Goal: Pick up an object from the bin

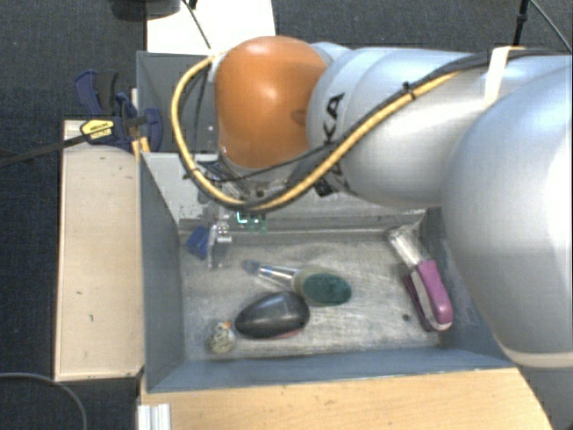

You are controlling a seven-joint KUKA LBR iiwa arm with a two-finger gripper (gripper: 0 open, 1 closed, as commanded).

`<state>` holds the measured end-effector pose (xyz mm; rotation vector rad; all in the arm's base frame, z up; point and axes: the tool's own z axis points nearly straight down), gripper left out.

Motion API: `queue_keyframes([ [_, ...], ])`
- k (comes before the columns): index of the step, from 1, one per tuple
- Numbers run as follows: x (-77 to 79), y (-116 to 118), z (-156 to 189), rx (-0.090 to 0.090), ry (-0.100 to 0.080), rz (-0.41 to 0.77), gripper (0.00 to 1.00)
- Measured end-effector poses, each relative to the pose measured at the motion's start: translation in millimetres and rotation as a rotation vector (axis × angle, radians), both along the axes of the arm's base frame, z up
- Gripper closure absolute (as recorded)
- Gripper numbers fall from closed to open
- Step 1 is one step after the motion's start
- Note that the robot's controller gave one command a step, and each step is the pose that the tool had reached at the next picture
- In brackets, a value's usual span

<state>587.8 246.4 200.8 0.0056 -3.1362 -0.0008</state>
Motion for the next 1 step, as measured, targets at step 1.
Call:
queue_keyframes([
  [1,-37.0,-52.0,-132.7,0.002,-0.008,-0.107,0.00],
])
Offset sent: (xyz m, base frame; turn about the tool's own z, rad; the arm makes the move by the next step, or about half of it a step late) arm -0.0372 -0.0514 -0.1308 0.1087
